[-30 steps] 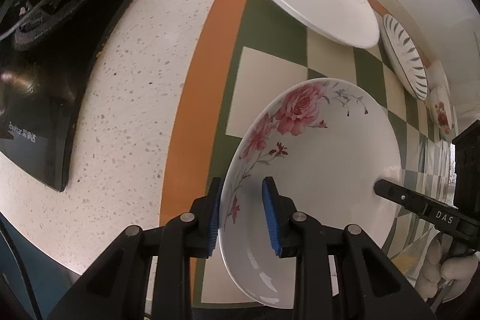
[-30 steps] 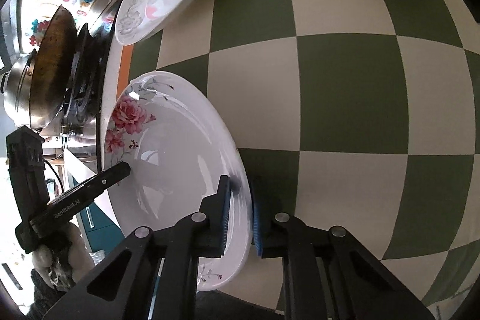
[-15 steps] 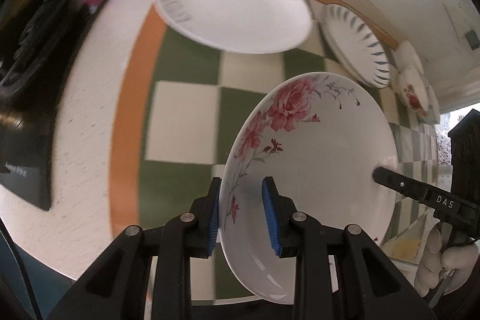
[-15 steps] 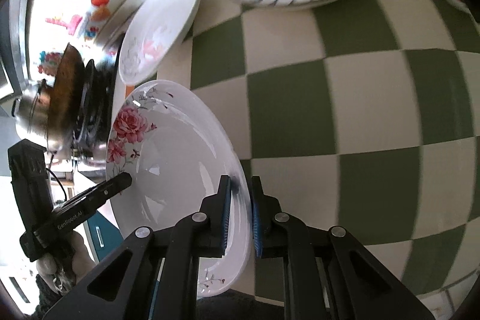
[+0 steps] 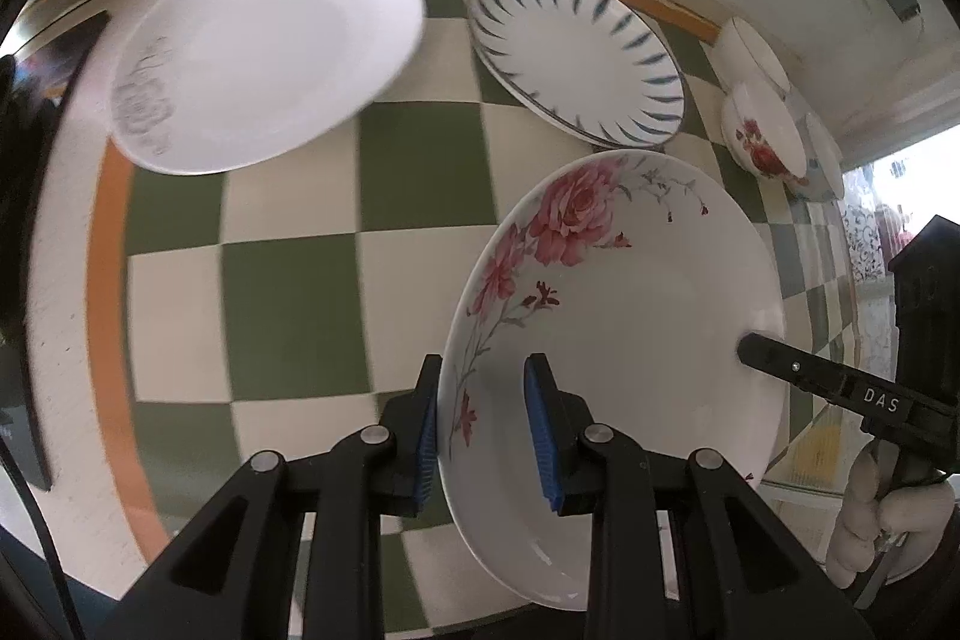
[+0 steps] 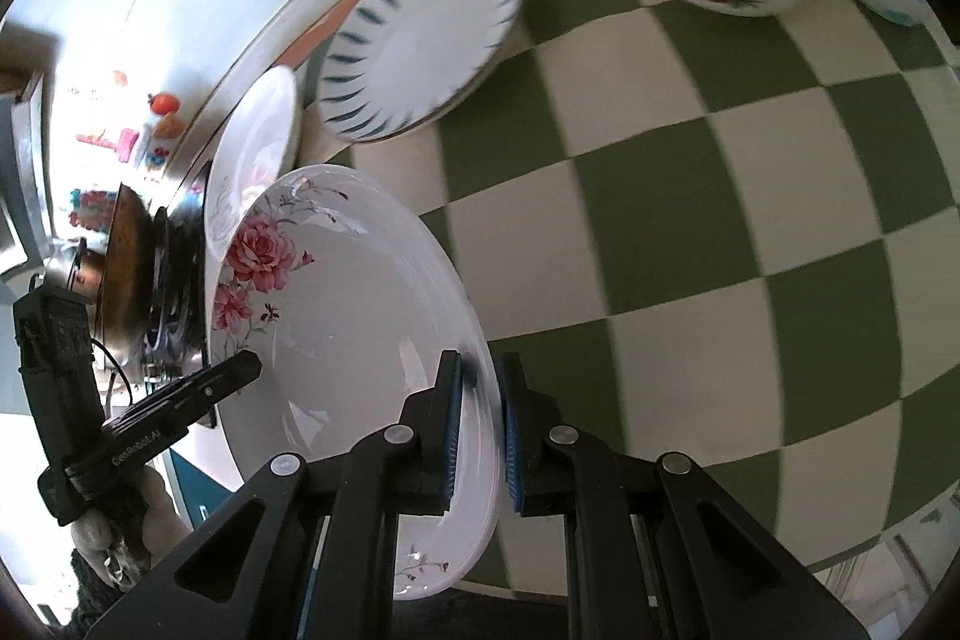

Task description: Organize plates and bowls

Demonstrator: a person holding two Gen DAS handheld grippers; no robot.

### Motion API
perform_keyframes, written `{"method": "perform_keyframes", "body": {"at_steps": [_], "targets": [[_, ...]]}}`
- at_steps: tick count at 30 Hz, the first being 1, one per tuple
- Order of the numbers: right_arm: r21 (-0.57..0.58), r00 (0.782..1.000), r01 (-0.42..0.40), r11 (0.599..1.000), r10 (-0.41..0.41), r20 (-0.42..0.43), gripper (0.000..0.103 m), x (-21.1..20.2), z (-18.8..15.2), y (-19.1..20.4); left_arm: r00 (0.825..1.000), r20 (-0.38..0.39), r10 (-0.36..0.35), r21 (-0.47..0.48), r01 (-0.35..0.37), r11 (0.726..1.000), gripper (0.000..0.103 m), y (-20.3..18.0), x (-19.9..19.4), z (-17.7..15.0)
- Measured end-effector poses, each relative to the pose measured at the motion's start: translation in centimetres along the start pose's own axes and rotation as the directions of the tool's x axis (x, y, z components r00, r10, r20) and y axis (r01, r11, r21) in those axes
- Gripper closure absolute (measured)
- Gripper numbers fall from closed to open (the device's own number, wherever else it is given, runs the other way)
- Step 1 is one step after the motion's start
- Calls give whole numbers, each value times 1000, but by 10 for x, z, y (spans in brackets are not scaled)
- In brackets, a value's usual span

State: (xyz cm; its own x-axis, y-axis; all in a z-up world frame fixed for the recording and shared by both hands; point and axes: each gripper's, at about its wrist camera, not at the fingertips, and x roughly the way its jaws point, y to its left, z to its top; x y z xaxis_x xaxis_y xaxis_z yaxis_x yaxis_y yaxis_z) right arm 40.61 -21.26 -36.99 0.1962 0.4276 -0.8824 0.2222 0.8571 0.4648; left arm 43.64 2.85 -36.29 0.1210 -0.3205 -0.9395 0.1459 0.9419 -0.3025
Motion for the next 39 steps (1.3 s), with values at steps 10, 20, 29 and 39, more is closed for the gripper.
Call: {"method": "perform_keyframes", "body": {"at_steps": [10, 20, 29, 39], "targets": [[31, 999, 27, 999, -26, -26, 89, 11, 2, -42, 999, -53, 2, 19, -1, 1000, 79, -16, 34, -3], [53, 998, 39, 998, -37, -41, 89, 22, 6, -58, 997, -70, 16, 21, -15, 1000, 79, -25, 48, -7], [60, 999, 26, 998, -24, -44, 89, 22, 7, -65, 997, -72, 38, 21, -37, 999, 79, -31, 50, -6], [92, 996, -7, 996, 15, -88, 88, 22, 10, -73, 995, -70, 71, -36, -74, 997, 78, -21, 37, -5]]}}
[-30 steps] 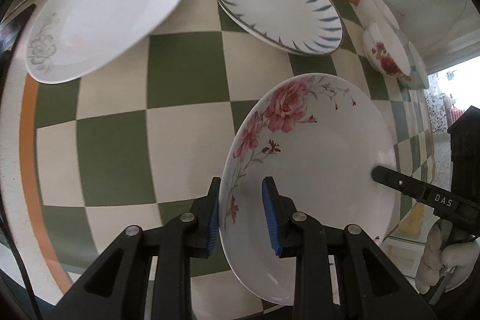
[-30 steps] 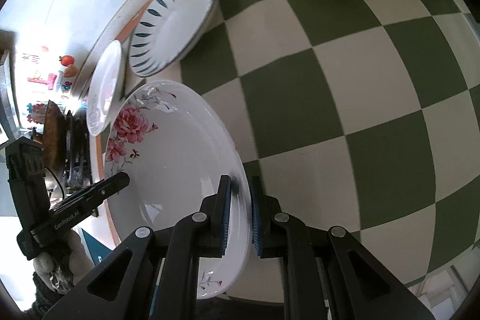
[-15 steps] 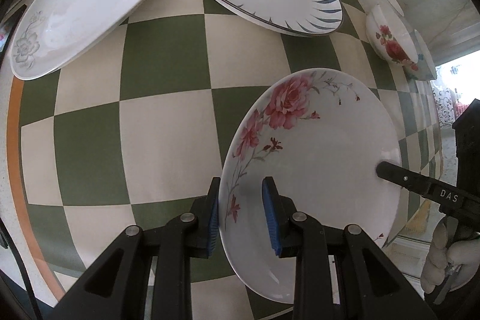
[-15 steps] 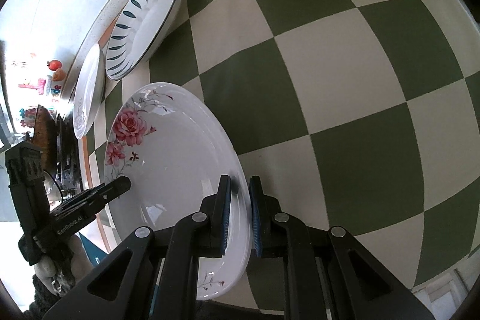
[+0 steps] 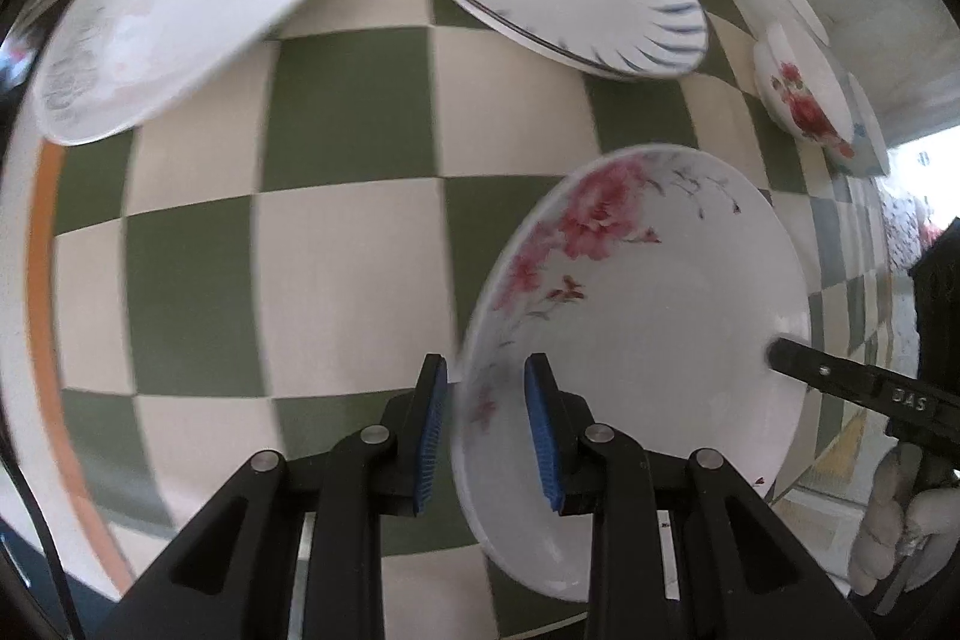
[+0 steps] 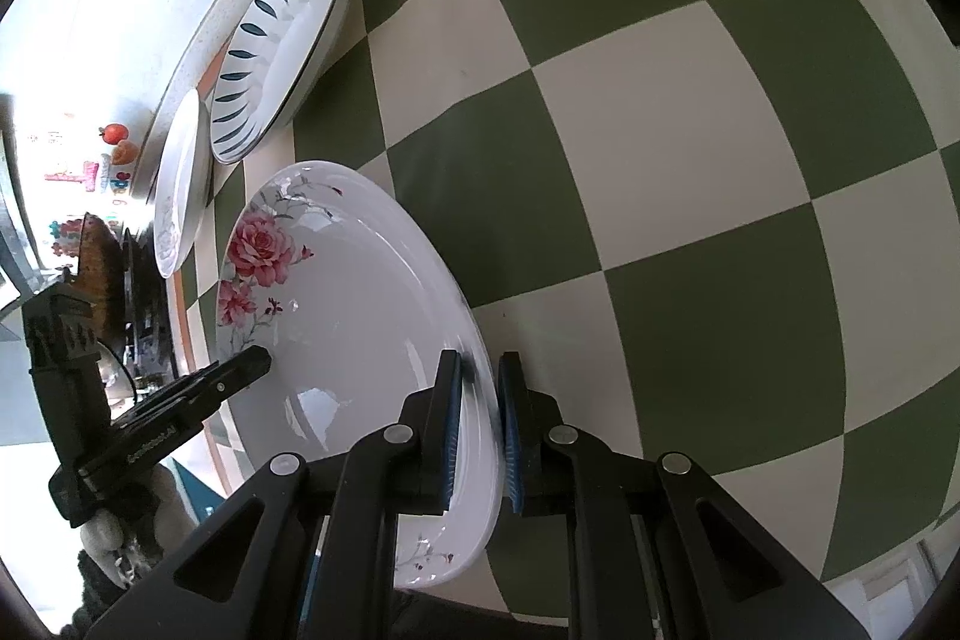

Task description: Organize plates and bowls

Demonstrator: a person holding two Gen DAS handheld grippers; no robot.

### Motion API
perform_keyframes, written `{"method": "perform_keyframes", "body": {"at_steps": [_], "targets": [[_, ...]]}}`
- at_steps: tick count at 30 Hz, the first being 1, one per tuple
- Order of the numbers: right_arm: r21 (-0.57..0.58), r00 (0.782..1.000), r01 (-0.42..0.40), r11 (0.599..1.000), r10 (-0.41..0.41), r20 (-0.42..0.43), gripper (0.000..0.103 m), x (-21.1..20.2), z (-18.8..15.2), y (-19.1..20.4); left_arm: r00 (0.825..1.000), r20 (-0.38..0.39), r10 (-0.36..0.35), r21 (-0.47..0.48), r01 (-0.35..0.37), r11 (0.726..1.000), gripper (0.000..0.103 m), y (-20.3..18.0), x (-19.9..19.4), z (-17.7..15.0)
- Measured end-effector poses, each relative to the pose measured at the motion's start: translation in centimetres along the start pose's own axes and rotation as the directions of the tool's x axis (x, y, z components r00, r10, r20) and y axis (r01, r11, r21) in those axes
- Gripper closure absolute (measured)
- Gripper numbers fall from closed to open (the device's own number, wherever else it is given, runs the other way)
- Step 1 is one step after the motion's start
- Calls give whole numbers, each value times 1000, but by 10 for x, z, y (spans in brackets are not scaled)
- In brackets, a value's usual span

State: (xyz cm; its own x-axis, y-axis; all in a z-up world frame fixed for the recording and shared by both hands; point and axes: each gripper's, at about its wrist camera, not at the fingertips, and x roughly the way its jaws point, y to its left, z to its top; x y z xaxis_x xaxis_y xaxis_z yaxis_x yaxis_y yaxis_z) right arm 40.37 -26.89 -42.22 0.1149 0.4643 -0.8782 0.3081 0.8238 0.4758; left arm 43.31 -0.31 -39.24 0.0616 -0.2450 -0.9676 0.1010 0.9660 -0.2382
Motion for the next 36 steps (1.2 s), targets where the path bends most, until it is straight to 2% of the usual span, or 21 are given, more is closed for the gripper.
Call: {"method": "perform_keyframes", "body": {"at_steps": [5, 8, 9, 11, 12, 14, 16, 22, 24, 27, 32, 33, 35, 36], "targets": [[53, 999, -7, 999, 4, 54, 88, -36, -3, -2, 995, 94, 42, -92, -33, 995, 77, 29, -52, -2], [-1, 995, 5, 1000, -5, 97, 87, -59, -4, 22, 988, 145, 55, -173, -30, 985, 69, 56, -82, 4], [-32, 995, 7, 999, -4, 100, 84, -63, -3, 35, 987, 153, 49, -208, -17, 978, 67, 69, -89, 8], [-95, 996, -10, 995, 19, 88, 65, -63, 3, 69, 986, 163, 29, -251, 13, 968, 67, 89, -94, 17], [-126, 996, -37, 991, 46, 73, 61, -60, 7, 87, 986, 165, 25, -275, 22, 961, 67, 102, -95, 23], [-175, 993, -105, 979, 113, 37, 58, -46, 22, 129, 986, 168, 20, -325, 37, 945, 67, 129, -94, 36], [-217, 990, -134, 967, 140, 14, 58, -26, 40, 168, 985, 171, 16, -378, 51, 925, 67, 157, -90, 52], [-324, 998, -59, 944, 65, 7, 58, 42, 121, 267, 990, 139, 6, -473, 61, 879, 67, 223, -63, 94], [-350, 1000, -5, 937, 9, 9, 58, 67, 151, 292, 992, 125, -5, -490, 66, 869, 67, 237, -53, 105], [-380, 998, 38, 924, -52, -26, 58, 103, 185, 313, 994, 107, -24, -492, 74, 867, 67, 247, -41, 116], [-396, 987, 71, 916, -121, -104, 59, 151, 220, 328, 994, 97, -45, -457, 85, 885, 69, 251, -32, 127], [-397, 986, 68, 915, -123, -115, 60, 158, 221, 326, 994, 96, -45, -451, 84, 889, 70, 250, -30, 129], [-397, 981, 58, 916, -127, -149, 76, 169, 224, 327, 994, 102, -40, -440, 82, 894, 71, 250, -30, 130], [-394, 980, 36, 918, -110, -167, 77, 172, 225, 326, 994, 106, -36, -436, 79, 897, 72, 251, -30, 131]]}}
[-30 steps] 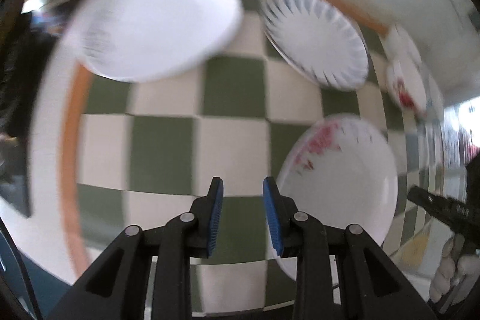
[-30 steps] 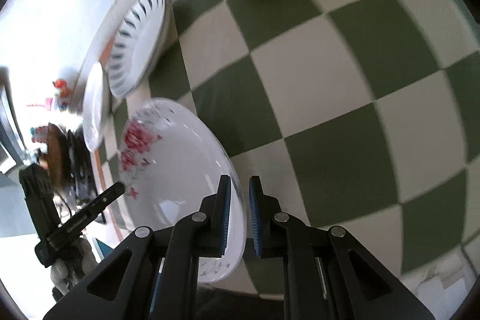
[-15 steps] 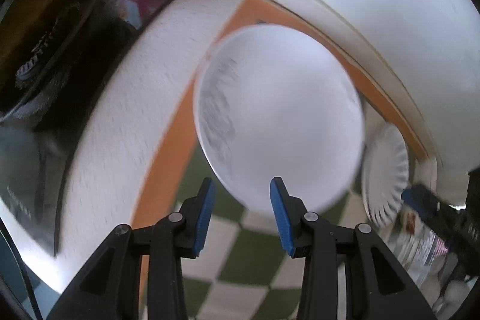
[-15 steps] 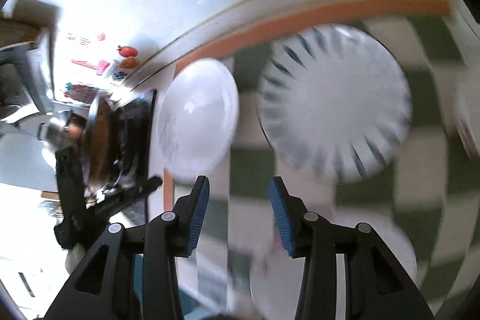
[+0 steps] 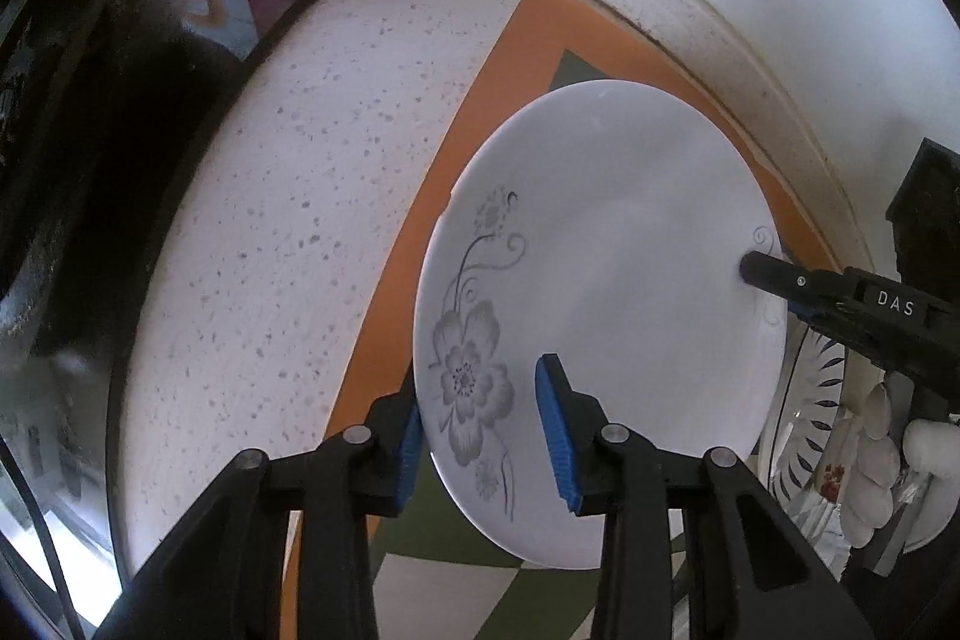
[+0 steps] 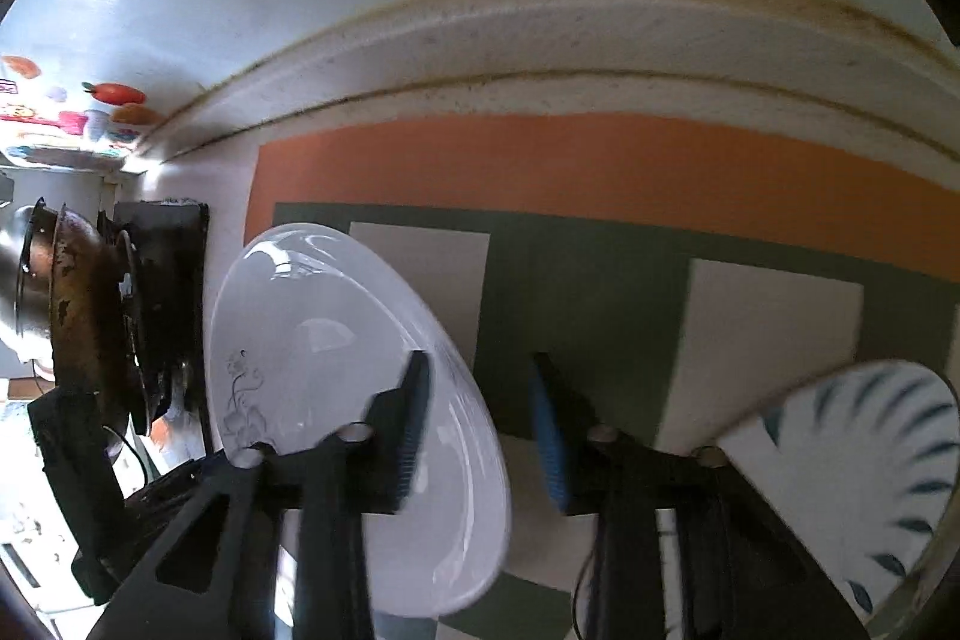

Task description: Organize plates and bowls

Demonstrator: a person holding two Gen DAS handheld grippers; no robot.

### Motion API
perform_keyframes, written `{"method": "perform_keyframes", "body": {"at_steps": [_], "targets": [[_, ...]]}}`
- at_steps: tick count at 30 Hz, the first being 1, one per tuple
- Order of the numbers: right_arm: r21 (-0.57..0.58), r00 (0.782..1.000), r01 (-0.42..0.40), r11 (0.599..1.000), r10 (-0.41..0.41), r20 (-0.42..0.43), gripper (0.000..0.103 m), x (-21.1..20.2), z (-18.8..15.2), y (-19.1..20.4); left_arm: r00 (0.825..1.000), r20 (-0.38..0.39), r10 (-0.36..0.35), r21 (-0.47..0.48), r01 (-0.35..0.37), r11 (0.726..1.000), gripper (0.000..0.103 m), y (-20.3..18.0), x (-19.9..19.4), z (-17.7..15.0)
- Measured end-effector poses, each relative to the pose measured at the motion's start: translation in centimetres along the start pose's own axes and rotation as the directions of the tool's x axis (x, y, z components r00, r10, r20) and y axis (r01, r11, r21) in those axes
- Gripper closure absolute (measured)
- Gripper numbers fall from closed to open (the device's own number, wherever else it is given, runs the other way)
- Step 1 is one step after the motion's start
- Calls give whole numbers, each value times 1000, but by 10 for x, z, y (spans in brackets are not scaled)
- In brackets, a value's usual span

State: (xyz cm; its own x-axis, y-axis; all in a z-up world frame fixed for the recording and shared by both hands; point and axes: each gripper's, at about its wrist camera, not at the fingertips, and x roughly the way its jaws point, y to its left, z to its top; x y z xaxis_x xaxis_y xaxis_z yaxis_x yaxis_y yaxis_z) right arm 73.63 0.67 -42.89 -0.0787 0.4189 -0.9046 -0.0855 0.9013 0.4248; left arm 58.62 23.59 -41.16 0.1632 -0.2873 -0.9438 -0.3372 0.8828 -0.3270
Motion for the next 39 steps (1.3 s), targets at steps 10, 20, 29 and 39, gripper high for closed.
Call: {"method": "perform_keyframes", "body": {"at_steps": [10, 20, 29, 39], "targets": [[-53, 1000, -4, 999, 5, 16, 86, -10, -19, -3, 998, 52, 24, 51, -27, 998, 74, -16, -17, -16], [-51, 992, -78, 996, 83, 100, 88, -66, -74, -15, 995, 98, 16, 99, -26, 995, 74, -45, -64, -62], [-43, 985, -109, 993, 114, 133, 88, -126, -173, -48, 996, 91, 7, 186, -24, 982, 74, -102, -93, -132], [39, 984, -113, 993, 106, 141, 88, -155, -281, -128, 1000, 0, -10, 274, 10, 962, 74, -152, -59, -202]]}}
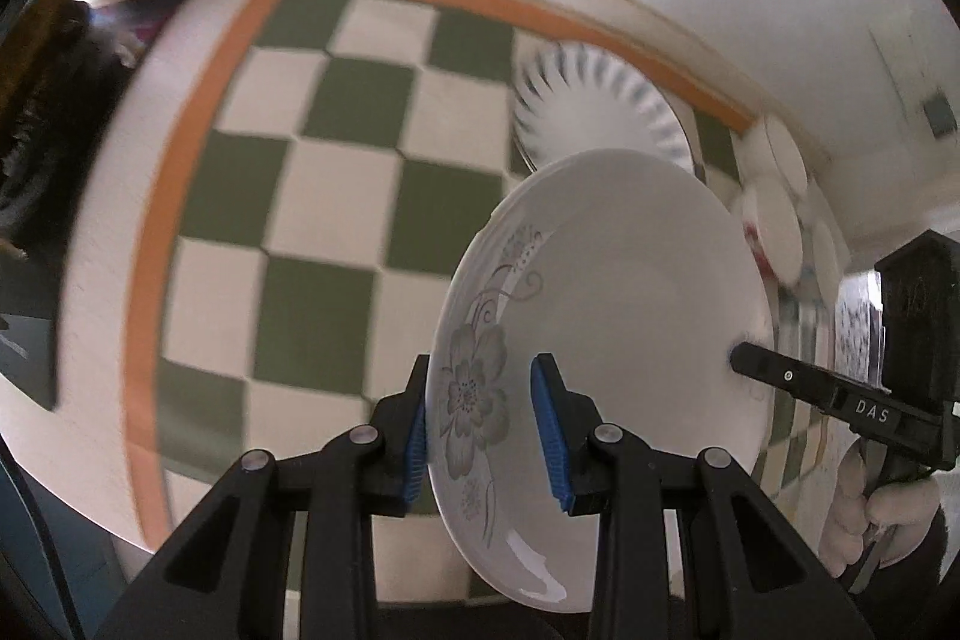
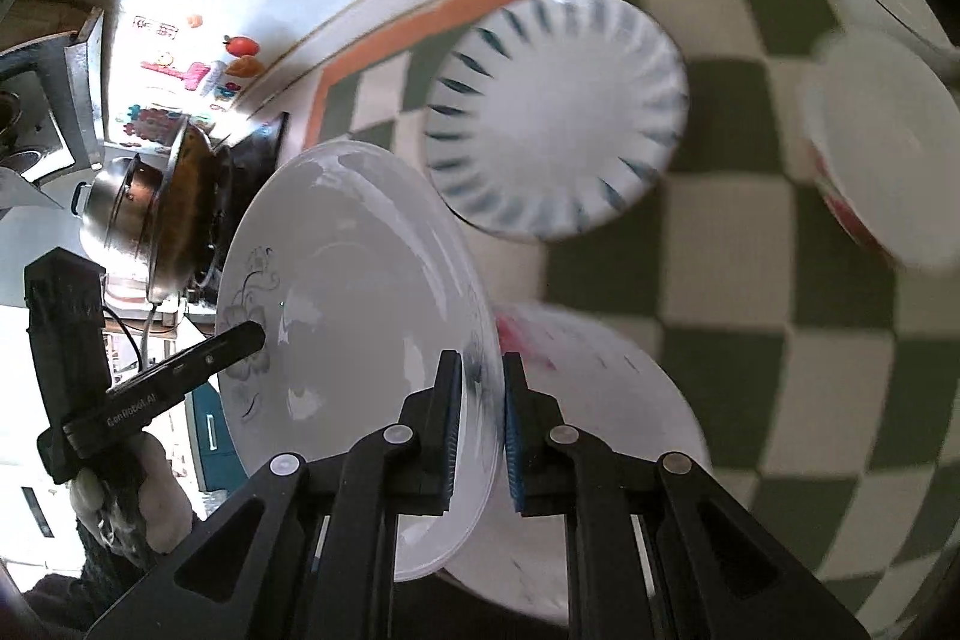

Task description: Organize plates and bowls

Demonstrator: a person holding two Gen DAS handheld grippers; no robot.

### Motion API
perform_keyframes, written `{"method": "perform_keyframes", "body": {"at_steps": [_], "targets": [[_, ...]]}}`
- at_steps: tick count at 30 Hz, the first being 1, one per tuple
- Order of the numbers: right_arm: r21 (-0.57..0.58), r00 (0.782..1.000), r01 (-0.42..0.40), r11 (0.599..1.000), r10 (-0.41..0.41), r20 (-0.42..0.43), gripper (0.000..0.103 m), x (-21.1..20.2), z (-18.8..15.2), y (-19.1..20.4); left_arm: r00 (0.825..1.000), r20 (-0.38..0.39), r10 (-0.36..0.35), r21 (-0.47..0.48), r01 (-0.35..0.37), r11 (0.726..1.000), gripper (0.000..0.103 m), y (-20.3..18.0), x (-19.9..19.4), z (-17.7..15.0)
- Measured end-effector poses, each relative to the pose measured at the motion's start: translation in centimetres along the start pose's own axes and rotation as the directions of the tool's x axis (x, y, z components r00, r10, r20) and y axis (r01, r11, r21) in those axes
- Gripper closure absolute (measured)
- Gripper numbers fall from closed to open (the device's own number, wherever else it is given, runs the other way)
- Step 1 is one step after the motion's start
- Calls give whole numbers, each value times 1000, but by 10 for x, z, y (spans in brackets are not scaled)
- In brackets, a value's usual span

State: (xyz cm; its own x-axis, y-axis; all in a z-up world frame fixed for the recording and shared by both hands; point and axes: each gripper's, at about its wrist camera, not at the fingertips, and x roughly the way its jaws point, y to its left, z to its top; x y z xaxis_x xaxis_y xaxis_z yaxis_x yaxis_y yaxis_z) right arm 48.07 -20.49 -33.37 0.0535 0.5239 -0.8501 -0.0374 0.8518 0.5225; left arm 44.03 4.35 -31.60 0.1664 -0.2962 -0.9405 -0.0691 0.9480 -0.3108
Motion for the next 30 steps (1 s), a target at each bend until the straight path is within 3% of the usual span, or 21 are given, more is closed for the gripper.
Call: {"method": "perform_keyframes", "body": {"at_steps": [11, 23, 30], "targets": [[32, 998, 44, 999, -43, -40, 88, 0, -47, -62, 989, -134, 61, 41, -56, 998, 74, -31, 58, -36], [6, 996, 53, 999, -52, -65, 89, 5, -51, -73, 981, -175, 84, 15, -83, 996, 73, -36, 73, -33], [12, 994, 70, 998, -68, -85, 88, 5, -53, -74, 975, -189, 116, 53, -107, 993, 73, -42, 82, -36]]}}
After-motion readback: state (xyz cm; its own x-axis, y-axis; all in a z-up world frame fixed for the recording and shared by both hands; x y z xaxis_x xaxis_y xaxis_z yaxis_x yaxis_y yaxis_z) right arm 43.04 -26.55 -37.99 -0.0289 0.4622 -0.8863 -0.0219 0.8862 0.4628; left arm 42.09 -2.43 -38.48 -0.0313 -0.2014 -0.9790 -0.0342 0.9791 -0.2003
